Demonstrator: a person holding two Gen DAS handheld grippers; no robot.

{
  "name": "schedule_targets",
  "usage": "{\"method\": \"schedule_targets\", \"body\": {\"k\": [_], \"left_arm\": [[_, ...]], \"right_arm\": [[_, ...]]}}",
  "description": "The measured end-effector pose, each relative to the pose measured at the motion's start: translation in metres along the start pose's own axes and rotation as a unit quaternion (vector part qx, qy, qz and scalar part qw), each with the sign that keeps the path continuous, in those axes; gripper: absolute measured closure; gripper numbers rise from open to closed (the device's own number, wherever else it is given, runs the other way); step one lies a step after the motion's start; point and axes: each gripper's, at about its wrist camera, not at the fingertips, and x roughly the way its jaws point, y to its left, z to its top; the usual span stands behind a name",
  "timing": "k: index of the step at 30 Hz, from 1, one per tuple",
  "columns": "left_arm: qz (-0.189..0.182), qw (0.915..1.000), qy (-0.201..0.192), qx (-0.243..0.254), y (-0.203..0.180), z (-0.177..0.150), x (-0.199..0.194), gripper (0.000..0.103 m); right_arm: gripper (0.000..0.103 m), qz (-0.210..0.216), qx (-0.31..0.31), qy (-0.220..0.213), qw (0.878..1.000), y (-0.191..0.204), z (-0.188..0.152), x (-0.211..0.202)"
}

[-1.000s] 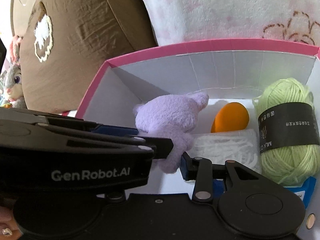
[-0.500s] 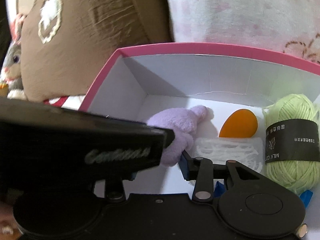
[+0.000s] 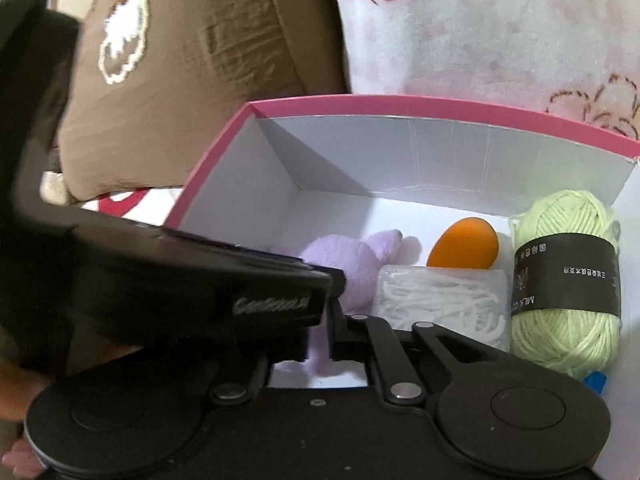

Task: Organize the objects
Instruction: 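Lower the plush into the box beside the floss box, open the left tool, then raise the left tool out of the box toward the white wipe pack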

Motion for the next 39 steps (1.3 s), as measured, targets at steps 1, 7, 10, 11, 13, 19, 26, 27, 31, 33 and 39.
{"method": "schedule_targets", "body": {"k": [1,7,10,11,13,19,26,27,31,33,39], "left_arm": [[0.003,1.0,-0.002,0.001,0.0,-0.001,0.0,0.084],[-0.004,1.0,0.004,-0.005,0.0,-0.002,0.004,0.085],[0.012,0.9999,0.002,0.002,-0.004,-0.005,0.006,0.084],[0.015,0.9999,0.0,0.005,-0.005,-0.005,0.006,0.084],[0.021,0.9997,-0.003,0.009,-0.007,-0.007,0.005,0.084],[0.008,1.0,0.002,-0.004,-0.002,-0.018,-0.016,0.078],[0.002,0.9998,-0.018,0.002,-0.001,-0.037,-0.072,0.061],[0.007,0.9998,-0.02,0.003,0.0,-0.04,-0.081,0.06],[0.015,0.9995,-0.026,0.008,0.004,-0.052,-0.117,0.056],[0.02,0.9992,-0.03,0.015,0.003,-0.058,-0.133,0.053],[0.016,0.9986,-0.02,0.046,-0.006,-0.079,-0.182,0.051]], "right_arm": [[0.095,-0.007,0.0,0.003,1.0,0.003,0.0,0.003],[0.09,-0.022,-0.01,-0.003,1.0,0.007,-0.007,-0.001],[0.088,-0.029,-0.012,-0.018,0.999,0.001,-0.014,-0.018],[0.088,-0.027,-0.011,-0.022,0.999,-0.001,-0.016,-0.024],[0.086,-0.024,-0.013,-0.031,0.999,-0.004,-0.022,-0.035],[0.072,-0.033,-0.041,-0.053,0.997,0.003,-0.038,-0.064],[0.062,-0.031,-0.062,-0.075,0.995,0.025,-0.051,-0.103],[0.059,-0.034,-0.065,-0.08,0.994,0.028,-0.053,-0.112],[0.054,-0.04,-0.076,-0.098,0.991,0.036,-0.062,-0.142],[0.053,-0.043,-0.077,-0.103,0.991,0.039,-0.066,-0.158],[0.048,-0.063,-0.097,-0.113,0.987,0.053,-0.077,-0.198]]}}
